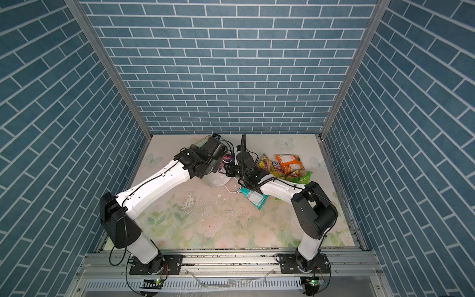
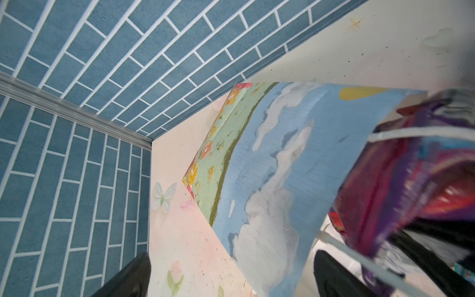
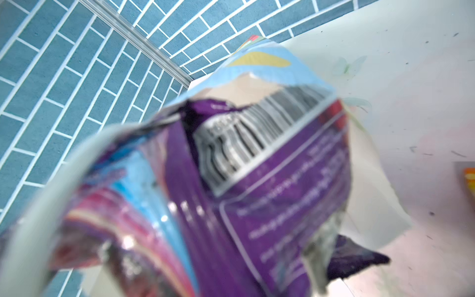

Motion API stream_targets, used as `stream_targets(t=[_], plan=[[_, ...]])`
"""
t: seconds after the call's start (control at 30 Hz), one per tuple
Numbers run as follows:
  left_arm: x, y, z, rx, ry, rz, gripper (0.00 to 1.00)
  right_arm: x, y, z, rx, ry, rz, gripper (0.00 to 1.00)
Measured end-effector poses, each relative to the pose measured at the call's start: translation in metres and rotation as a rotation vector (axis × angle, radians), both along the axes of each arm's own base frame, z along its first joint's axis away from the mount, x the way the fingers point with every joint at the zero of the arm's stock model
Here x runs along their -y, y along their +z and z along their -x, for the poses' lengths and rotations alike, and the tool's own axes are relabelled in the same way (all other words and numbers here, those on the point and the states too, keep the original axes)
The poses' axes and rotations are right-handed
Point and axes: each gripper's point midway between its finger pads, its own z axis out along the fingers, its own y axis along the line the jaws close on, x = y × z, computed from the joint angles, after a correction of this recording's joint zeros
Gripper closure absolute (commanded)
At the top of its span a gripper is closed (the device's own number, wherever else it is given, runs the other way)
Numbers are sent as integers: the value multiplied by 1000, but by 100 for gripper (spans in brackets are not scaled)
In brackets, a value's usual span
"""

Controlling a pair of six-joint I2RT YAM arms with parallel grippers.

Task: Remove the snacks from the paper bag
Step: 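Pull the purple packet out onto the snack pile while the left gripper lowers the bag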

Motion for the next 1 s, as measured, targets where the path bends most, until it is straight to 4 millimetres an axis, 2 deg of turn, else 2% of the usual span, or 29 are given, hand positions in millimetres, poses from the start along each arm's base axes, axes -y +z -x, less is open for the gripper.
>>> stream_targets(t=[0.27, 0.4, 0.53, 0.73, 0.87, 1.0], plan=[[-10, -9, -18, -34, -3, 66, 0, 30, 34, 33, 11, 6, -10, 100], [-11, -23, -16, -72, -18, 68, 1, 40, 53, 44, 21, 11, -21, 100], [-11, -31, -13, -91, -32, 83, 1, 44, 60, 55, 6, 37, -26, 100], [-18, -24, -8, -70, -33, 103, 0, 45, 58, 69, -46, 81, -10, 100], [-20, -16, -6, -48, -34, 120, 1, 49, 65, 75, -61, 92, -5, 100], [-20, -10, -2, -25, -52, 162, 0, 65, 80, 66, -47, 57, 7, 100]])
